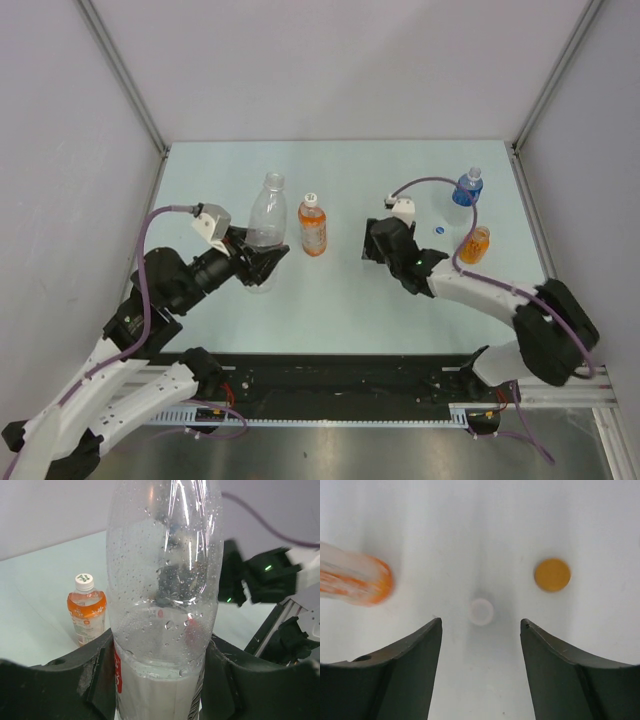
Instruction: Unscrew the bottle caps
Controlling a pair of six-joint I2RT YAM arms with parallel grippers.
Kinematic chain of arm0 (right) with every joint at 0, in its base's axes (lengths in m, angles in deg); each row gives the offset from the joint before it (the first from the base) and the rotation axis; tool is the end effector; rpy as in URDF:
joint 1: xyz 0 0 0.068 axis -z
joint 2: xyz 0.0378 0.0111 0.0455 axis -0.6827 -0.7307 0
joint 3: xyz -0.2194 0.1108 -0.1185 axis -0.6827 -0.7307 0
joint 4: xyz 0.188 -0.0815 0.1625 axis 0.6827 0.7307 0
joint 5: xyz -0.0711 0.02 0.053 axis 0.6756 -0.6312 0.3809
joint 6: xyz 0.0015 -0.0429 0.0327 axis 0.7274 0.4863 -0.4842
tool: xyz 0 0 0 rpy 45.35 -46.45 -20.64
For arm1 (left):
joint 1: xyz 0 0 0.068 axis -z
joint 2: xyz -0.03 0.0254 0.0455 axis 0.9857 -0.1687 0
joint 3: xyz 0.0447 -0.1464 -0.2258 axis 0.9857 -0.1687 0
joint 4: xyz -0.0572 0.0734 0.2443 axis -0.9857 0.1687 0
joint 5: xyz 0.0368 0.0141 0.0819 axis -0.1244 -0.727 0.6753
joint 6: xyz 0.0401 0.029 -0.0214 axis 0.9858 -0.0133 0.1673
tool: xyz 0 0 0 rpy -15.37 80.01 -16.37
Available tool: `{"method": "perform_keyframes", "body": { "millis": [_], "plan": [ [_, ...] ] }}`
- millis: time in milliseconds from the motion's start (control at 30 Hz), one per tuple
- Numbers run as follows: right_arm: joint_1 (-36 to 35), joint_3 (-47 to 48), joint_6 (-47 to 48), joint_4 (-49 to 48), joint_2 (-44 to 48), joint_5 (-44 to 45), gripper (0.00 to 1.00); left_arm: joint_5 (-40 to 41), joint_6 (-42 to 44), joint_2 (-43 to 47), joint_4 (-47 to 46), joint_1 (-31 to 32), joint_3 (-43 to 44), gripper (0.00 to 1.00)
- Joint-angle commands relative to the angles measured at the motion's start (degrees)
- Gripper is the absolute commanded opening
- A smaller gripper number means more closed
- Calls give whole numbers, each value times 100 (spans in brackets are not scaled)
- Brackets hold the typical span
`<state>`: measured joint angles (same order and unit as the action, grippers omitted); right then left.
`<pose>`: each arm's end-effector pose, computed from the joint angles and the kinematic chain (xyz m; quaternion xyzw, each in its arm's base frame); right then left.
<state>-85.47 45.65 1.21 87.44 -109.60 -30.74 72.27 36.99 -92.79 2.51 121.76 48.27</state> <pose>0.2329 0.1903 0.2070 -0.0008 0.8824 0.0683 0.4655 0.0929 -0.0859 0.3922 0.2040 0.6739 -0.3470 0.6196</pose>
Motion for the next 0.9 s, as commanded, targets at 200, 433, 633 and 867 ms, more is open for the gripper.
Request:
{"method": "perform_keyframes", "body": {
  "millis": [200,433,633,867],
  "plan": [
    [-136,1041,649,452,3203,-1585,69,-897,93,-451,-866,10,-262,5],
    [83,1040,-114,-726,3793,-4990,94,-3754,-56,-1470,-1447,19,-16,4],
    [154,1049,-327,-703,3837,-5528,100,-4152,-381,-1735,-1965,45,37,2],
    [40,1049,-124,-508,3838,-5352,100,-4205,-469,-1893,-1948,142,116,2]
  ]
}}
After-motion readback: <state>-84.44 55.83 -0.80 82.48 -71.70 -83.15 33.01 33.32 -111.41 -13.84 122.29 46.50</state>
